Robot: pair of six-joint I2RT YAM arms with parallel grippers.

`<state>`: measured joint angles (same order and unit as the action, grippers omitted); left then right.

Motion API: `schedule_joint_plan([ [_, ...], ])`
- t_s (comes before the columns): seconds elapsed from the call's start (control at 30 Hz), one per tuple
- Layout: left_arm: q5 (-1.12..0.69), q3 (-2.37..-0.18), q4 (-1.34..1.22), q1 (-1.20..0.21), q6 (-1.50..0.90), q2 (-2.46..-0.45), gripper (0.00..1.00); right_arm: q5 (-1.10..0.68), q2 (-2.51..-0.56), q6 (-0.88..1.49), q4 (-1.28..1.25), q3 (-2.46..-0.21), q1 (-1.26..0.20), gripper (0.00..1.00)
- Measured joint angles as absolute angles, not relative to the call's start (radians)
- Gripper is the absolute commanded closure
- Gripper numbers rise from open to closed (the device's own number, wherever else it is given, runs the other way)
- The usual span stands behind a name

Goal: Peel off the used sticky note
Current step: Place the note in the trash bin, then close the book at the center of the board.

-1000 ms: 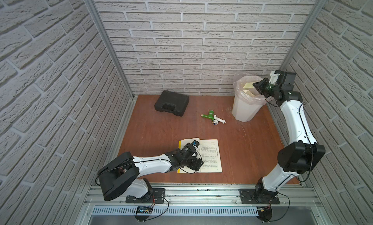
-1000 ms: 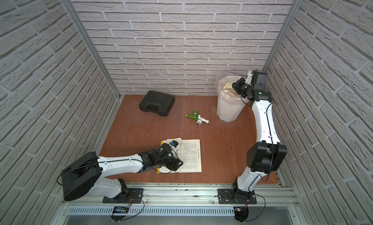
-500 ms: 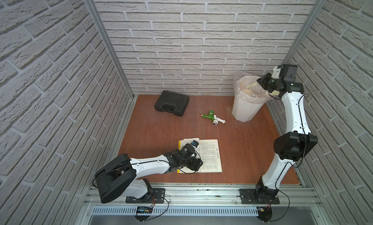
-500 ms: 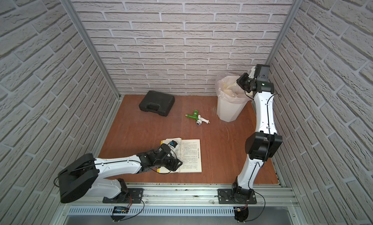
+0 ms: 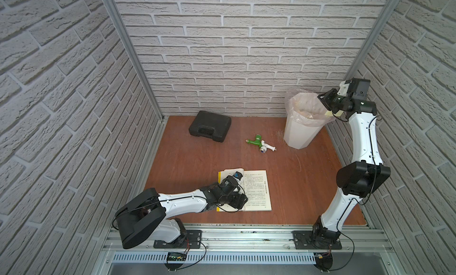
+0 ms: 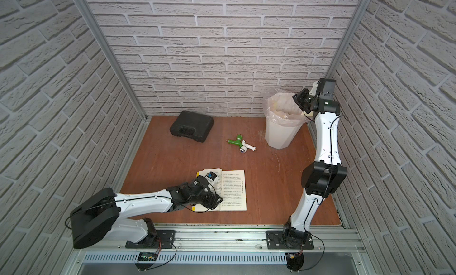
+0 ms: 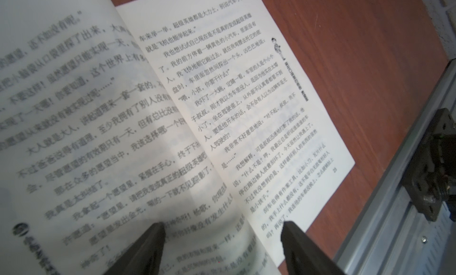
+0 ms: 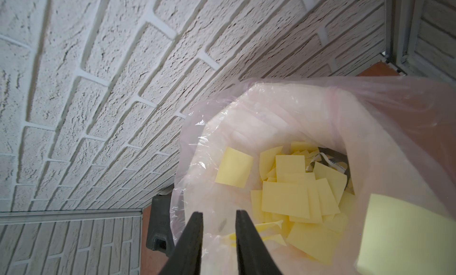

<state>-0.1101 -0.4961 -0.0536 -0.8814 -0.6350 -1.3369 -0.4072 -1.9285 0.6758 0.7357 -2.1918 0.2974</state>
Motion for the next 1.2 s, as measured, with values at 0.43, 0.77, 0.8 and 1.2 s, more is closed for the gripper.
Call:
schedule_joint_plan([
  [0.43, -0.043, -0.461, 0.030, -0.865, -0.696, -1.134, 0.14, -0.423, -1.686, 0.642, 0.658, -1.842, 0.228, 0.57],
  [0.77, -0.001, -0.345, 0.138, -0.716, -0.796, -0.851, 0.07, -0.376, -1.333, 0.548, 0.570, -1.526, 0.075, 0.54],
  [0.8, -0.002, -0.333, 0.153, -0.695, -0.807, -0.815, 0.06, -0.369, -1.308, 0.542, 0.559, -1.488, 0.057, 0.54],
  [1.2, -0.174, -0.199, 0.163, -0.462, -0.883, -0.639, 0.02, -0.326, -1.121, 0.561, 0.451, -0.946, -0.217, 0.43],
])
